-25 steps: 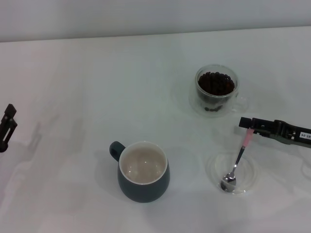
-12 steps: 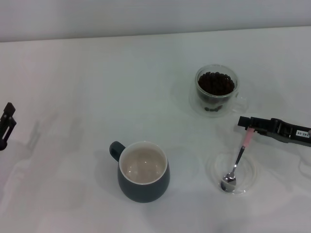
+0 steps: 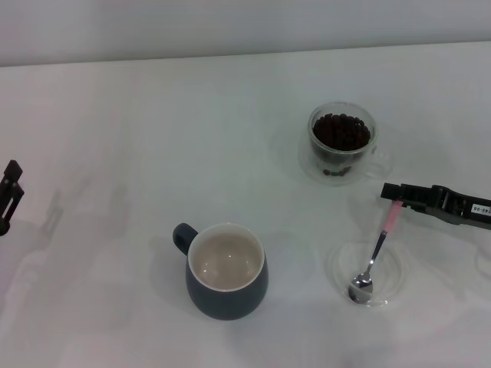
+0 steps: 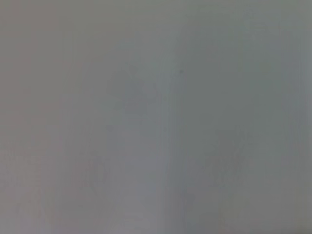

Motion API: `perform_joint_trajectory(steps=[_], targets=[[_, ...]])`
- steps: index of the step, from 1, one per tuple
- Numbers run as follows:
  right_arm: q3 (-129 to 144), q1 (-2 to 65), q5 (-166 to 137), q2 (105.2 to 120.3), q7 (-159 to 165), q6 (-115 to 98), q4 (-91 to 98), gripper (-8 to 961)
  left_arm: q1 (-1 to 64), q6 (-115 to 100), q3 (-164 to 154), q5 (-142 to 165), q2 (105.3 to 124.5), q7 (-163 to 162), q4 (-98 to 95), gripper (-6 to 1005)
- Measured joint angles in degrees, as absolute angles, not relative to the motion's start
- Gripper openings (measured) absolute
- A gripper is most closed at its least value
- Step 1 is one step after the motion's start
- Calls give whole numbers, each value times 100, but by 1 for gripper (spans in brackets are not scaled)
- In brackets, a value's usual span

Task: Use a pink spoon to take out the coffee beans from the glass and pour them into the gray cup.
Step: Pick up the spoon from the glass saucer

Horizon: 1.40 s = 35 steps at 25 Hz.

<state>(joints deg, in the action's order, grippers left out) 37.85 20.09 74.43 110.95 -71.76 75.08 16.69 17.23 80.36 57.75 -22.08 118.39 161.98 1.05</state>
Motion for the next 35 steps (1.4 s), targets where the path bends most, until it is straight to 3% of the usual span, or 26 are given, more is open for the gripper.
perform_joint_trajectory(steps=[35], targets=[[3783,2007,7358,11099,-7147,7537,1720,306,1754,7963,5765,-2323,11848,16198,36,627]])
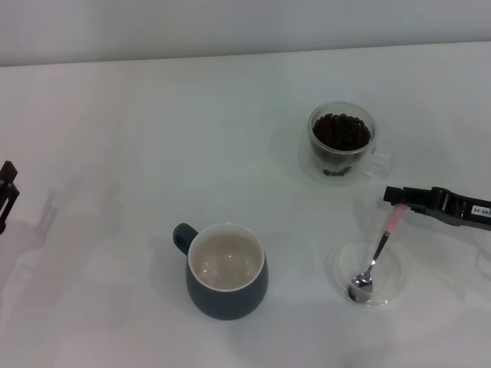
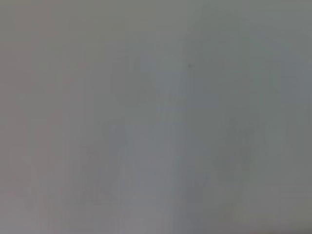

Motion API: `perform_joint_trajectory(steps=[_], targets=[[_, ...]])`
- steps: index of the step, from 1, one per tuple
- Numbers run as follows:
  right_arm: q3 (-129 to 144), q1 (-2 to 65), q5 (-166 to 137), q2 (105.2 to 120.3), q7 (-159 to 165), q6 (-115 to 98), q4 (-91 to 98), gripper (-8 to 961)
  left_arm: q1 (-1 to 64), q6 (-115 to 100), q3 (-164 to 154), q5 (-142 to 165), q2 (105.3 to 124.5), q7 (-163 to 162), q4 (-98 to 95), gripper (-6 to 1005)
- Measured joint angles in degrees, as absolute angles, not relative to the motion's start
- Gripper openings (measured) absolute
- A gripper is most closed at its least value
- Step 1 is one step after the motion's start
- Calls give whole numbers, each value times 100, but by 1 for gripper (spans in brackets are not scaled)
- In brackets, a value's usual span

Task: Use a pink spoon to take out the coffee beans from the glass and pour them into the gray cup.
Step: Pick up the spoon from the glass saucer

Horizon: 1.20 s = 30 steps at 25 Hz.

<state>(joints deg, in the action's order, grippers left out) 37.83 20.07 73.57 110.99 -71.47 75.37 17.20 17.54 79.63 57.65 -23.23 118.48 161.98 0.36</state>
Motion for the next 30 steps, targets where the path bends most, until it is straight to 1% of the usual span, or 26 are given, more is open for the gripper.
perform_joint_trajectory(steps=[13,21,29,30], targets=[[3799,2001,7297,11029,-7057,7682,1707,304,1792,7948,5766,-2339,11848,16198,7,627],[3798,2019,7277,11049,-7049,7691,1705,303,1807,7891,5766,-2338,11848,16198,8,627],[3796,2021,7256,11028,-7048,7691,1705,302,1811,7883,5766,-2338,11856,16198,9,626],[3796,2022,7240,11028,-7064,7691,1705,289,1811,7883,5766,-2337,11856,16198,9,627]])
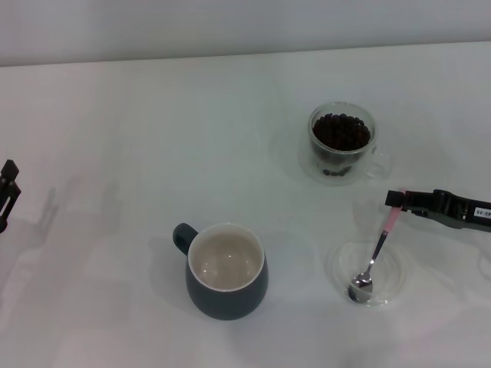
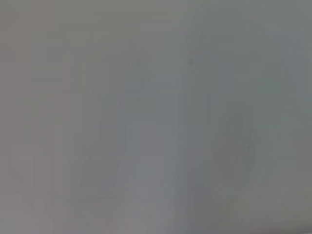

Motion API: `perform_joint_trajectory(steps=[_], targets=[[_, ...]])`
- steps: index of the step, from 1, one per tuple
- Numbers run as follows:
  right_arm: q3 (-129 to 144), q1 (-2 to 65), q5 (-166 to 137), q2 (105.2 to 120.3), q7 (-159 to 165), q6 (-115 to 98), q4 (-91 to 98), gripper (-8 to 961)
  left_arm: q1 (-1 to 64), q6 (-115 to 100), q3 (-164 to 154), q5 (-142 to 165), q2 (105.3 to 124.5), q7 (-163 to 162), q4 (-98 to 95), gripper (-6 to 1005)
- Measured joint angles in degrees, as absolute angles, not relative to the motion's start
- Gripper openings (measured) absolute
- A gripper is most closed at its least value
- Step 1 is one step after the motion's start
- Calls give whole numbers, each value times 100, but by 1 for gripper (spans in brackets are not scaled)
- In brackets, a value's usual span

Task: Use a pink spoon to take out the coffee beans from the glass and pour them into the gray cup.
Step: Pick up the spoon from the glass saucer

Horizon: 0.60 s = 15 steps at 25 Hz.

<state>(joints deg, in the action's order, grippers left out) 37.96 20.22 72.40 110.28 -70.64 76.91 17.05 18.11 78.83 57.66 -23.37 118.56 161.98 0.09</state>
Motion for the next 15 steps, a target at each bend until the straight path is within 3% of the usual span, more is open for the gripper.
perform_joint_trajectory(steps=[10,15], targets=[[3752,2022,7236,11063,-7094,7695,1714,160,1811,7883,5765,-2339,11857,16198,9,627],[3724,2021,7326,11072,-7110,7784,1730,156,1811,7884,5766,-2347,11858,16198,9,626]])
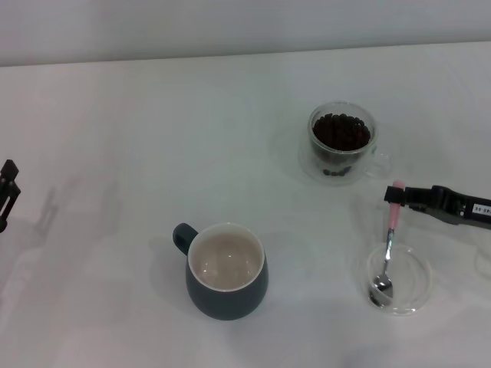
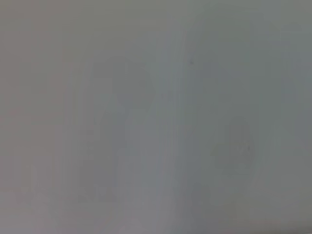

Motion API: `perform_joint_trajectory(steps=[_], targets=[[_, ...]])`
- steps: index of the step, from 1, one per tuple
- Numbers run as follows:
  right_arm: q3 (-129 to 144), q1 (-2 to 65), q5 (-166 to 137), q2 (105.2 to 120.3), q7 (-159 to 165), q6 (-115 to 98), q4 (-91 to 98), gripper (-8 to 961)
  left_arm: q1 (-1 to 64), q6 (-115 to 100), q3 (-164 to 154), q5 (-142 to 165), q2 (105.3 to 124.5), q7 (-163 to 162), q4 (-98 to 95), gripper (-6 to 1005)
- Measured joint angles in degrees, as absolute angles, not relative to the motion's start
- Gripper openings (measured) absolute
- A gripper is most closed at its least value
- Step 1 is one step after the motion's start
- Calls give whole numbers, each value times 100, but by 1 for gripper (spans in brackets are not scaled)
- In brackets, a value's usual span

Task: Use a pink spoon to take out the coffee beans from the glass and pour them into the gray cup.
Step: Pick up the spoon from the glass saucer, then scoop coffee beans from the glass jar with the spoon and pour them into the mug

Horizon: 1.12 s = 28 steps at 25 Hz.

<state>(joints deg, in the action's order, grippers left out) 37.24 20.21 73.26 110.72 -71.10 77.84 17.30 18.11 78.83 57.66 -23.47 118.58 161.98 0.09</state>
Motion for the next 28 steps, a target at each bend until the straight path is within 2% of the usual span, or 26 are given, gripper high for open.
perform_joint_trajectory(steps=[12,18,28], targets=[[3557,1874,7669,11084,-7198,8059,2128,147,1786,7884,5765,-2353,11877,16198,22,626],[3229,1850,7726,11039,-7372,8398,2142,149,1776,7884,5765,-2355,11875,16198,44,627],[2654,2123,8033,11071,-7714,8805,2371,151,1799,7884,5765,-2365,11881,16198,44,626]])
